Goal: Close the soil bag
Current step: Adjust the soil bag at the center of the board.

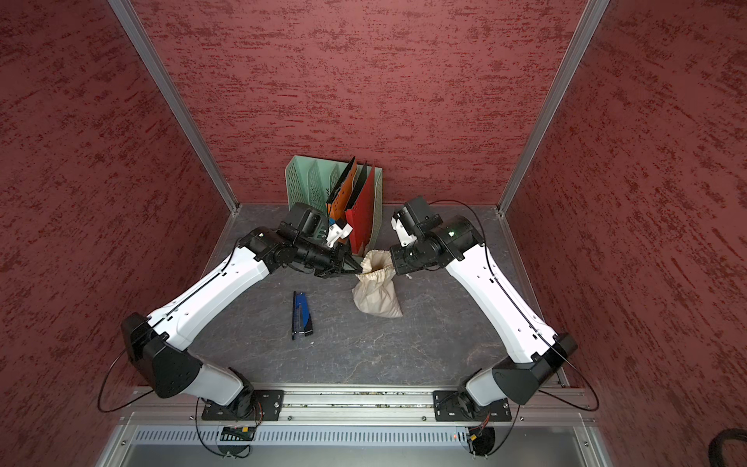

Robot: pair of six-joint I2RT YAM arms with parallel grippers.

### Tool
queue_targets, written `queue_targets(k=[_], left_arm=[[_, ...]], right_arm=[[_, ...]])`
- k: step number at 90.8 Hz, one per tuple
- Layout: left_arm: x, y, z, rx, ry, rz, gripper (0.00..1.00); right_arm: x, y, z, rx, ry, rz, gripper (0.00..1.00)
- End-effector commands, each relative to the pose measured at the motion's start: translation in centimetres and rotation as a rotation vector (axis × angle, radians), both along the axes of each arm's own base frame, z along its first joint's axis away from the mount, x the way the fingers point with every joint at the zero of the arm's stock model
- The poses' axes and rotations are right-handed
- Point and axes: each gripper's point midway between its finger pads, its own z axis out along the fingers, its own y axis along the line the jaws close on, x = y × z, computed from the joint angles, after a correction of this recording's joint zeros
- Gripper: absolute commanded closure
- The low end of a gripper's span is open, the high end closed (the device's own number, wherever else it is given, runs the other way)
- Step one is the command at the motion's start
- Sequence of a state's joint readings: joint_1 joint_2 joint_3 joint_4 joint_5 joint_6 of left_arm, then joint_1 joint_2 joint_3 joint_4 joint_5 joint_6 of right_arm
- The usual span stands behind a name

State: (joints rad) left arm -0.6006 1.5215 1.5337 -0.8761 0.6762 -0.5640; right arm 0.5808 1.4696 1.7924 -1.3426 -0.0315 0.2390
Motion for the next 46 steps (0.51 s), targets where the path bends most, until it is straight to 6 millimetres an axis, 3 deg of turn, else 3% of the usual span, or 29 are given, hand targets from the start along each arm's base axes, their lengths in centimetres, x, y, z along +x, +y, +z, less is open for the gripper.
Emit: queue_targets(k=[1, 26, 46], left_arm=[[0.1, -0.1, 0.6, -0.003, -0.018, -0.021, 0.99], [0.5, 0.1, 0.7, -0.004, -0.006, -0.015, 0.99], [0.6, 0.0, 0.3, 0.001, 0.010, -0.028, 0.99]], right_arm=[[0.8, -1.2, 4.0, 0.086, -0.153, -0.099, 0.96], [1.1, -0.3, 6.5, 0.343, -0.216, -0.160, 0.92], [1.4, -0.9, 6.5, 0.471, -0.221, -0.222, 0.92]])
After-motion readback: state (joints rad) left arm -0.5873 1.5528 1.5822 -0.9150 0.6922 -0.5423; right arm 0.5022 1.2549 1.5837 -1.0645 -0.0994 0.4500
